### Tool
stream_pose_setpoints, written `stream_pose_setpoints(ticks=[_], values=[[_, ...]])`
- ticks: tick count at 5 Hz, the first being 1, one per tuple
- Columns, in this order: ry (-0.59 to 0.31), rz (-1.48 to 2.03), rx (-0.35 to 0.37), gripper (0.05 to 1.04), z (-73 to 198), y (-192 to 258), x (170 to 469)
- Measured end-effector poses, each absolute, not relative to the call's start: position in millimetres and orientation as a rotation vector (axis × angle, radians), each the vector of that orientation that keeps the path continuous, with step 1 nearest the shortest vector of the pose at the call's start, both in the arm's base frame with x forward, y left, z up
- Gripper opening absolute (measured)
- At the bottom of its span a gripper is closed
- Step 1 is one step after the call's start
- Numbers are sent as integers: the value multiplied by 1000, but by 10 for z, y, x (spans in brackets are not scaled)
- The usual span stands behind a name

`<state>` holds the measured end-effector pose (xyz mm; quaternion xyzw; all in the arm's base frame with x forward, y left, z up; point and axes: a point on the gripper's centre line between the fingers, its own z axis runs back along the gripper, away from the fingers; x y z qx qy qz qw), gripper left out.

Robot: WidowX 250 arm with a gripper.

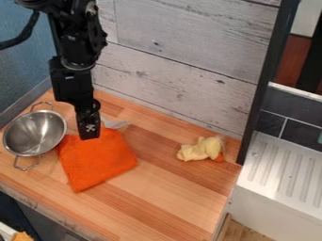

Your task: Move the blue spatula to the right side

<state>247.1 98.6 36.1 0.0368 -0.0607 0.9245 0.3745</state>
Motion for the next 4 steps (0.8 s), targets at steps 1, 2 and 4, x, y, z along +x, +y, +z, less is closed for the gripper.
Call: stream_pose_setpoints(ticks=[1,2,4], values=[[-130,2363,122,1001,287,979,2441],[-114,2356,145,1001,231,1087,2453],[-176,2215,227,1001,53,1447,2509]])
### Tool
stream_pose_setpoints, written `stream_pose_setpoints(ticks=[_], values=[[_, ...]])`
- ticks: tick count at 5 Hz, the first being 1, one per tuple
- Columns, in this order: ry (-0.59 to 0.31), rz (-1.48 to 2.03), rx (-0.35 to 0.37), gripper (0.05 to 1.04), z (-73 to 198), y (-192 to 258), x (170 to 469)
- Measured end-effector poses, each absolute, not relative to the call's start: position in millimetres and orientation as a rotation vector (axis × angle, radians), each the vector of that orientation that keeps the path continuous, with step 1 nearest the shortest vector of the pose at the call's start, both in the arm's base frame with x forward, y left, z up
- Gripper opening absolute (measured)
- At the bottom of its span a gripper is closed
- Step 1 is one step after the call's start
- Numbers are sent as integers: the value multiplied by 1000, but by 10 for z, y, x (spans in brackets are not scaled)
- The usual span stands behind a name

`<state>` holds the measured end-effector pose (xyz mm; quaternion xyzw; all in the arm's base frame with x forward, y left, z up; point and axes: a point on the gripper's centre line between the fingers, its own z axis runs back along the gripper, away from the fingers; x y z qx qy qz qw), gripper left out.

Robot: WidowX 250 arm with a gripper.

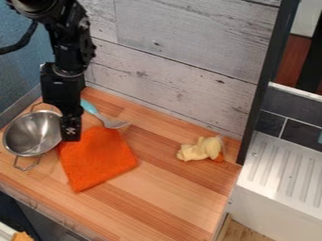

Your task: Move the blue spatula to the right side

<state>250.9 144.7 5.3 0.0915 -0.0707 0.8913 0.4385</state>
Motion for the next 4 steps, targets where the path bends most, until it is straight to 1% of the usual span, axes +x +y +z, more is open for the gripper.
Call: stream_pose_setpoints(ticks=[1,2,3,4], values=[[-242,2101,200,1001,15,1534,2618],[-271,2028,116,1001,57,1533,2785],[-255,2003,63,1001,105,1526,2880],[-260,1992,44,1001,121,1602,2992]])
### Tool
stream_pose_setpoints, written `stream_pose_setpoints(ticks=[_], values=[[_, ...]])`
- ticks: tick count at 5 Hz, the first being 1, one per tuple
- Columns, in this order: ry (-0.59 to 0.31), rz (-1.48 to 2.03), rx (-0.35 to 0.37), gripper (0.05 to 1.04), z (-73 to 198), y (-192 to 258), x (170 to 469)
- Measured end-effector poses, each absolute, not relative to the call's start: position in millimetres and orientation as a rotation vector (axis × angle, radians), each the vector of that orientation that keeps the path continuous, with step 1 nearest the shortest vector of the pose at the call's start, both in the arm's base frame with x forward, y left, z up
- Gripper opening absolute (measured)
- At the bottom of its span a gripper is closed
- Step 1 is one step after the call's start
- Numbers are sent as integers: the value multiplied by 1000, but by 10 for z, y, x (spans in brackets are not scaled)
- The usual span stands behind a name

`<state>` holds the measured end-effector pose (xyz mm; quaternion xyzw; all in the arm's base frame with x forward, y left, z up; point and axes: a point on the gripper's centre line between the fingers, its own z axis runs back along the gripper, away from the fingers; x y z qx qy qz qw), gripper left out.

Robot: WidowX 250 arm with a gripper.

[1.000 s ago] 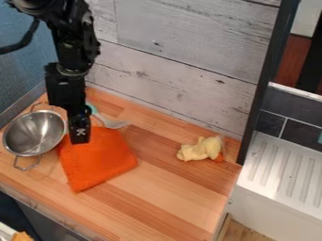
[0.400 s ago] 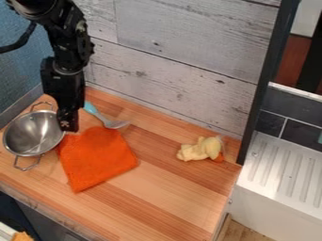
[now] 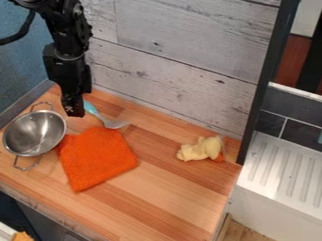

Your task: Move the blue spatula to the right side

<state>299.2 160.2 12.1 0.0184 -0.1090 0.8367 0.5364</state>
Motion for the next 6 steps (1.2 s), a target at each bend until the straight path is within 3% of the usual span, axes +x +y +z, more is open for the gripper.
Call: stream_pose_setpoints(ticks=[3,5,6], values=[[-273,1846,206,1001,-341,1808,3180],[-264,1763,165,948,-383,1784,3309],[-272,1765,156,676,-393,1762,3274]])
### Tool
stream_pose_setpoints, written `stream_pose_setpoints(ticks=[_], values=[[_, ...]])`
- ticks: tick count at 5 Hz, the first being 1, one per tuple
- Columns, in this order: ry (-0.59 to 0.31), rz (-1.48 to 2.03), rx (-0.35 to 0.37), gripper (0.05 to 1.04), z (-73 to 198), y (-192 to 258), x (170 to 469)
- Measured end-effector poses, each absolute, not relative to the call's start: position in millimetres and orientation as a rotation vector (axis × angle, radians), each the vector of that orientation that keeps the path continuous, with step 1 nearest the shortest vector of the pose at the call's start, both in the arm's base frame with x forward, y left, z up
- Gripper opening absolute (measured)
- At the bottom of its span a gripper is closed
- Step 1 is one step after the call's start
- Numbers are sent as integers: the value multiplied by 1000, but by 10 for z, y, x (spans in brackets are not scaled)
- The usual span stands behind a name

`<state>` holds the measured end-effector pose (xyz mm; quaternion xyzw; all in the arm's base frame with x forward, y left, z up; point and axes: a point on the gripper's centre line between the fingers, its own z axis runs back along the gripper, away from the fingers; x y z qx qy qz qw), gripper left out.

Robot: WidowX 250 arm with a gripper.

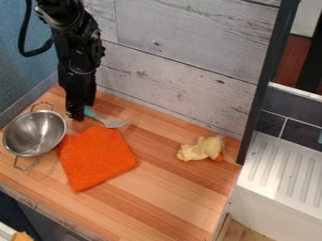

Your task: Move the blue spatula to the right side

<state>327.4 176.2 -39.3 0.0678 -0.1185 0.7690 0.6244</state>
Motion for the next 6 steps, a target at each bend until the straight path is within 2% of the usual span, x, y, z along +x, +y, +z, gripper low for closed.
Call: stream_pose_setpoints(ticks=[1,2,4,6], values=[[-274,1775,143,386,-386,1742,3247],[-259,1784,125,310,-386,1698,3235],[-240,1803,127,310,-324,1595,3196],[-336,1813,97,310,235,1447,3157]])
